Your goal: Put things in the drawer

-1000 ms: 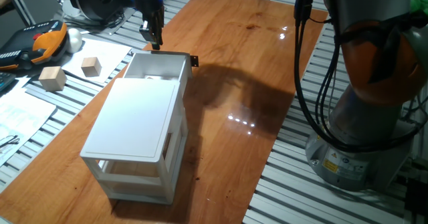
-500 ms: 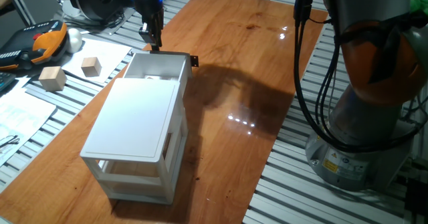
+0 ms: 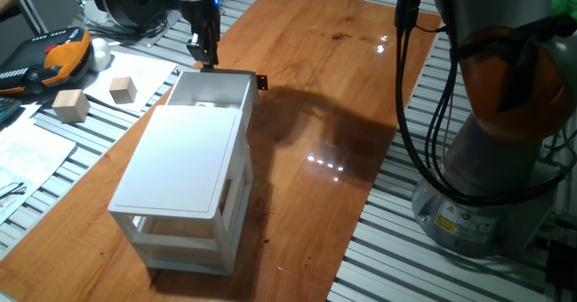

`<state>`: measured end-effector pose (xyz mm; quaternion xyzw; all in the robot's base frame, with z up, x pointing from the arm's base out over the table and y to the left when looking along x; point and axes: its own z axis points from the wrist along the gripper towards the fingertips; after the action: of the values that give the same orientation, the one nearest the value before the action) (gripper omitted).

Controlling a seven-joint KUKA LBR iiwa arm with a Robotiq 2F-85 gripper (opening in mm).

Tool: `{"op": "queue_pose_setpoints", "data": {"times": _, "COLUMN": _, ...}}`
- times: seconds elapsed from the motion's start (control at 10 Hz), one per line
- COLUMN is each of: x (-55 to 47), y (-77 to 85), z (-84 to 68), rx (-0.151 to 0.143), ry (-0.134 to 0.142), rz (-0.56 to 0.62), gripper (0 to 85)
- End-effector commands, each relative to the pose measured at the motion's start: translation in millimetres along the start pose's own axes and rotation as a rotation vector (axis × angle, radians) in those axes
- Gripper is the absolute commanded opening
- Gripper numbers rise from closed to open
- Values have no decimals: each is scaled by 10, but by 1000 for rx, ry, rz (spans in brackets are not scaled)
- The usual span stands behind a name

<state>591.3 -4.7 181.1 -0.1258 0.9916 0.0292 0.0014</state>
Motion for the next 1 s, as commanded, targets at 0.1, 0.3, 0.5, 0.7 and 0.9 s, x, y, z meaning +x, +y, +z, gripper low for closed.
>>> {"op": "queue_pose_setpoints", "data": {"times": 0.1, "x": -5, "y": 4, "z": 10, "rx": 0, "ry": -2, "rz": 1, "gripper": 170}}
{"op": "queue_pose_setpoints", "data": {"times": 0.3, "x": -16, "y": 11, "z": 48, "rx": 2, "ry": -3, "rz": 1, "gripper": 170}}
{"op": "queue_pose_setpoints", "data": {"times": 0.5, "x": -20, "y": 12, "z": 57, "rx": -2, "ry": -5, "rz": 1, "gripper": 170}}
{"op": "queue_pose_setpoints", "data": {"times": 0.7, "x": -23, "y": 20, "z": 49, "rx": -4, "ry": 5, "rz": -11, "gripper": 0}}
{"op": "queue_pose_setpoints", "data": {"times": 0.9, "x": -23, "y": 24, "z": 49, "rx": -2, "ry": 2, "rz": -9, "gripper": 0}}
